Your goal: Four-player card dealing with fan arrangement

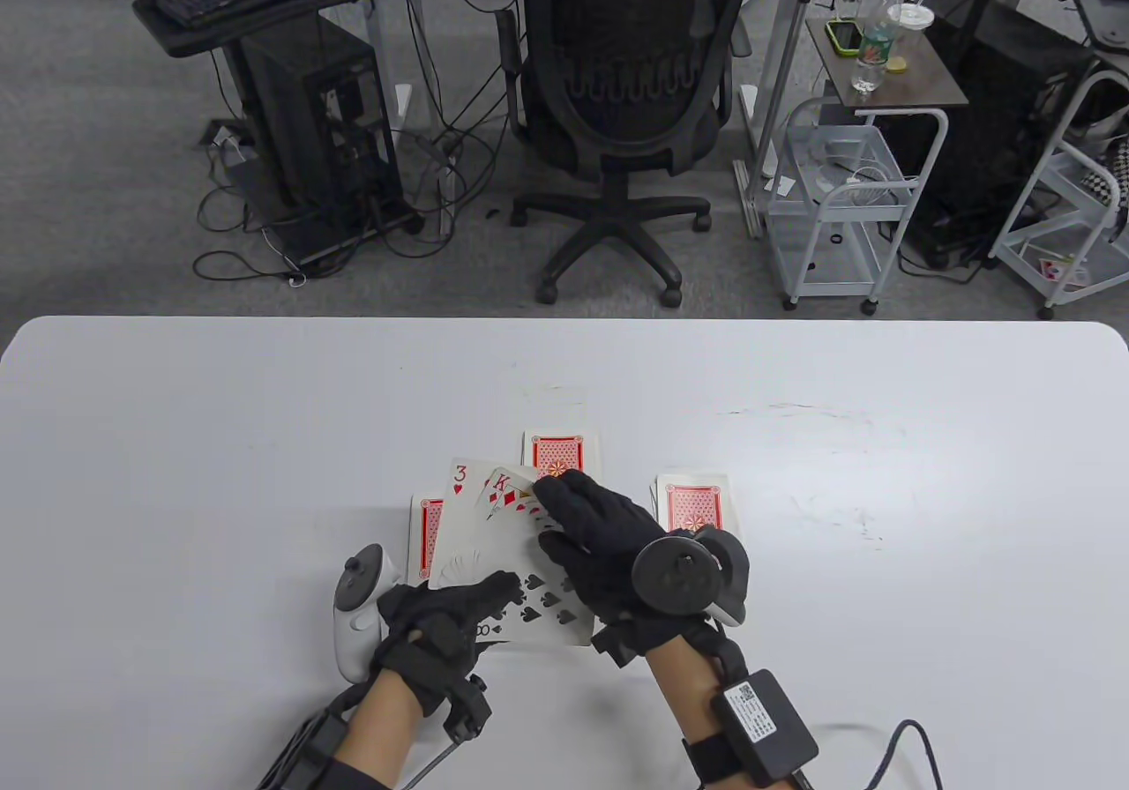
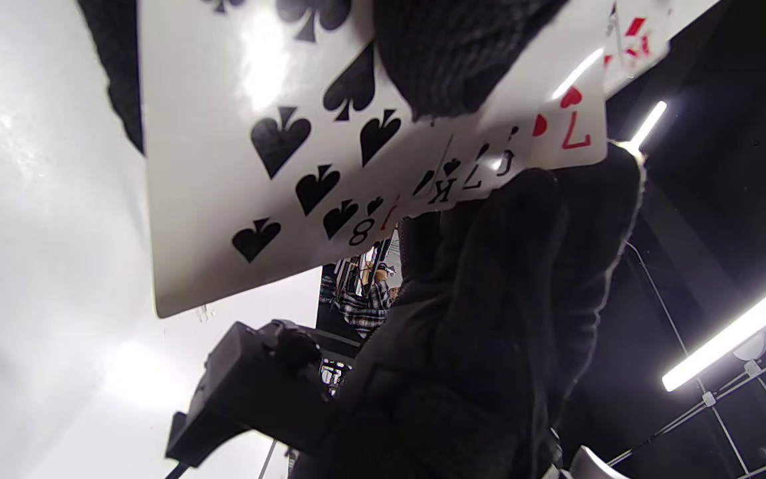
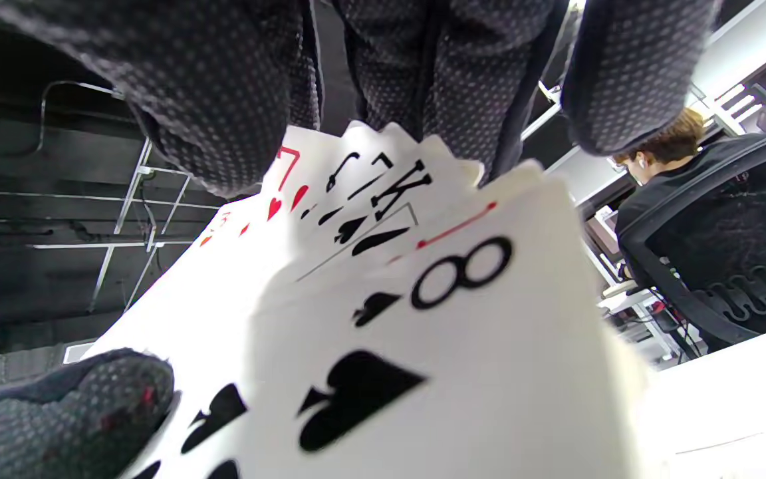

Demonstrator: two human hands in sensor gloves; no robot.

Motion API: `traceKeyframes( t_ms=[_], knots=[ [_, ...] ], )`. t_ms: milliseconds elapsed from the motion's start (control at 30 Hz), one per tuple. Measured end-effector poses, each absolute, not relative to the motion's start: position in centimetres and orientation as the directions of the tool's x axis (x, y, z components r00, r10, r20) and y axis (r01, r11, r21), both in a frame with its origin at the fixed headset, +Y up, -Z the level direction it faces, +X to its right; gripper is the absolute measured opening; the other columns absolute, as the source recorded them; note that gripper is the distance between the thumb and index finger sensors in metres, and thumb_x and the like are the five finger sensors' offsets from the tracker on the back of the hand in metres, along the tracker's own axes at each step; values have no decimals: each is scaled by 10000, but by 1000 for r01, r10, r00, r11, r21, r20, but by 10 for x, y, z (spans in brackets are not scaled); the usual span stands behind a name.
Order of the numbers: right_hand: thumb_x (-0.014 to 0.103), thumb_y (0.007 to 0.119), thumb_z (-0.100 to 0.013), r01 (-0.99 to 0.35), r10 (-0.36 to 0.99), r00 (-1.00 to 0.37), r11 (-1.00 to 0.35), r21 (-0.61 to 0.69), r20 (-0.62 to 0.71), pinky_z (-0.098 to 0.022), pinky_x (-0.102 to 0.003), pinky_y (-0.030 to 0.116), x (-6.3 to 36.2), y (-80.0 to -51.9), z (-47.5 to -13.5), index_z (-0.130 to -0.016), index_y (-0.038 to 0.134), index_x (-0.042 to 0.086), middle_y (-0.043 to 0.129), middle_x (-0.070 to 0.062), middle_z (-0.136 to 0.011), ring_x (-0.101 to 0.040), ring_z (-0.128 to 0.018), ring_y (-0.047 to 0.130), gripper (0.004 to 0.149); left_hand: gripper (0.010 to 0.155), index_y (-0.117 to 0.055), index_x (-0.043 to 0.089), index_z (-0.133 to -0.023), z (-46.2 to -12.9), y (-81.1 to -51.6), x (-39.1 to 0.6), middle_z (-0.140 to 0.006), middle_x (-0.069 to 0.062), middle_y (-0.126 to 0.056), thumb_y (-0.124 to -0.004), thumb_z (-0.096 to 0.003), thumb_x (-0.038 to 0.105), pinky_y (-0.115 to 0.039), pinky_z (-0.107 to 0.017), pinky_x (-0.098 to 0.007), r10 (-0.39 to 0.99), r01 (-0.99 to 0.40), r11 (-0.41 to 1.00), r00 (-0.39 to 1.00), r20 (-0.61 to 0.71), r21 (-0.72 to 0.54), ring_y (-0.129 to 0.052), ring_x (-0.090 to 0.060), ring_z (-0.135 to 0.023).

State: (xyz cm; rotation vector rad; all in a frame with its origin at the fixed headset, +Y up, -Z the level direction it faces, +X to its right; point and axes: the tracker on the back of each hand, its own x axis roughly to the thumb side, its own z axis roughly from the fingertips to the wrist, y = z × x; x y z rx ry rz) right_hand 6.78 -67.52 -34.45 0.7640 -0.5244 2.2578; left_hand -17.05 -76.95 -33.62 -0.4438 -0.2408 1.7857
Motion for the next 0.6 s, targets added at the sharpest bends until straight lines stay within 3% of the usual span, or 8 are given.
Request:
traceKeyframes(
  t_ms=[100, 233, 433, 600],
  knots=[
    [322, 859, -512, -728, 479, -591, -663, -174, 649, -579, -701, 618, 68, -672, -343, -991, 687, 122, 706, -198, -981, -459, -888, 828, 546, 571, -578, 371, -1042, -336, -770, -169, -1034, 80, -769, -801, -533, 237, -888, -526, -549, 973, -889, -218, -166, -159, -403, -913, -374, -873],
    [323, 845, -513, -694, 438, -661, -667, -273, 610, -554, -657, 682, 72, -667, -341, -876, 759, 134, 823, -158, -872, -403, -769, 946, 418, 567, -596, 379, -1034, -336, -768, -167, -1028, 85, -782, -809, -528, 239, -840, -558, -585, 986, -894, -150, -104, -131, -422, -901, -373, -883],
    [286, 733, -549, -649, 428, -676, -730, -212, 600, -558, -672, 658, 73, -666, -346, -909, 643, 83, 834, -156, -806, -389, -707, 976, 423, 562, -615, 382, -1025, -336, -764, -165, -1017, 80, -802, -820, -521, 243, -830, -565, -577, 995, -880, -74, -34, -94, -468, -907, -370, -879],
    [283, 711, -553, -626, 415, -706, -744, -232, 573, -552, -664, 672, 83, -662, -350, -916, 618, 78, 875, -93, -724, -328, -605, 1023, 427, 555, -630, 375, -1021, -338, -766, -167, -1010, 69, -813, -823, -517, 244, -845, -552, -565, 995, -875, -26, 26, -101, -484, -922, -369, -864]
  ],
)
